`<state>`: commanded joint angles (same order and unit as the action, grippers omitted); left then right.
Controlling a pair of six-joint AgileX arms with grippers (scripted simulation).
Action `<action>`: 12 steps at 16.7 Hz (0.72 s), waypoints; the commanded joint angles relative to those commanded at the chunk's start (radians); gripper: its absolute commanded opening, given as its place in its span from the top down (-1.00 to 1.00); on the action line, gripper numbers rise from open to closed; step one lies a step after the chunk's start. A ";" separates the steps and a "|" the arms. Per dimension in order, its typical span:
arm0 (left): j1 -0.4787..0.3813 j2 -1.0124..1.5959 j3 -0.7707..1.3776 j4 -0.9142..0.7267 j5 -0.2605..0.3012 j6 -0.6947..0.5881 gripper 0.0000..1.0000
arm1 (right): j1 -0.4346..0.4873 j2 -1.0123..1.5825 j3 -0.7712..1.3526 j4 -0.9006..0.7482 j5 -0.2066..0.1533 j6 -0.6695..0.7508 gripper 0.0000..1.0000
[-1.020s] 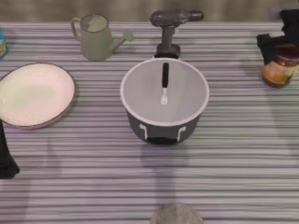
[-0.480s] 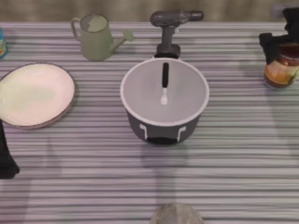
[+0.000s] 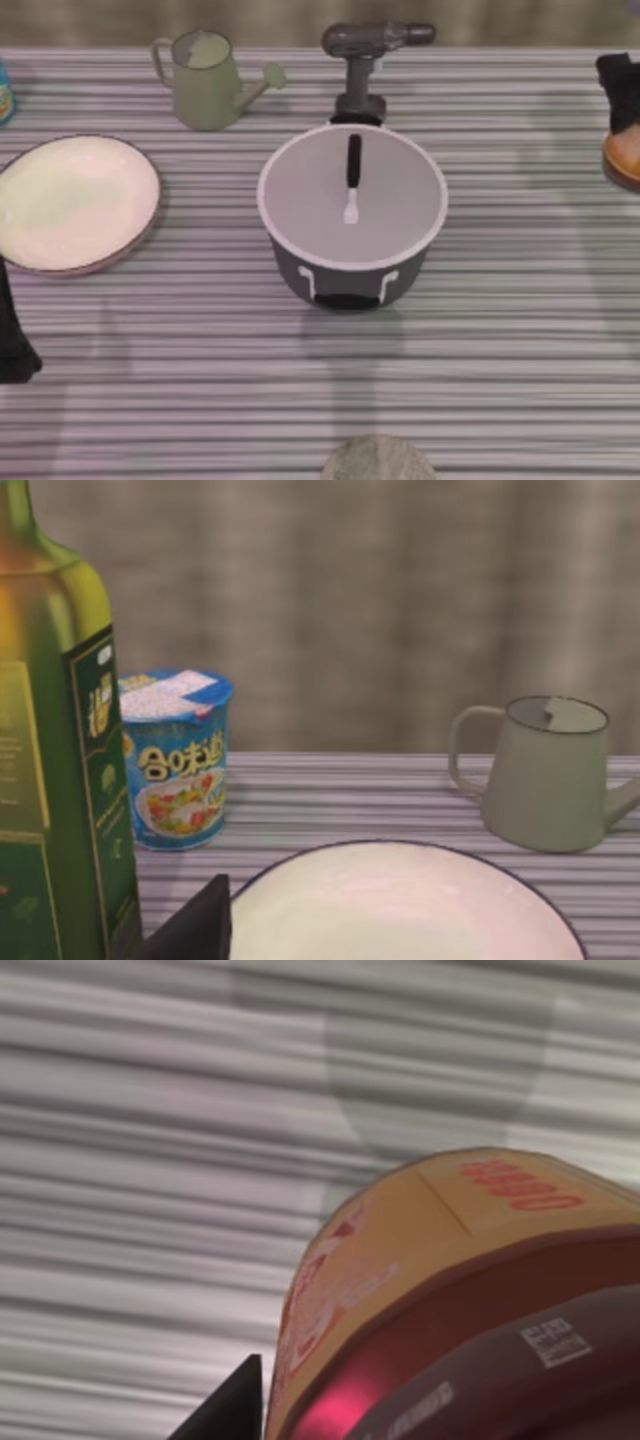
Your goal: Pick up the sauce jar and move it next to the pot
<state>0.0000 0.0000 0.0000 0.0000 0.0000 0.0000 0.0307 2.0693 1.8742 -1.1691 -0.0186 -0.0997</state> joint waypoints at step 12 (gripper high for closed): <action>0.000 0.000 0.000 0.000 0.000 0.000 -1.00 | 0.104 -0.038 -0.115 0.070 0.030 0.157 1.00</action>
<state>0.0000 0.0000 0.0000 0.0000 0.0000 0.0000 0.1347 2.0317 1.7587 -1.0988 0.0115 0.0574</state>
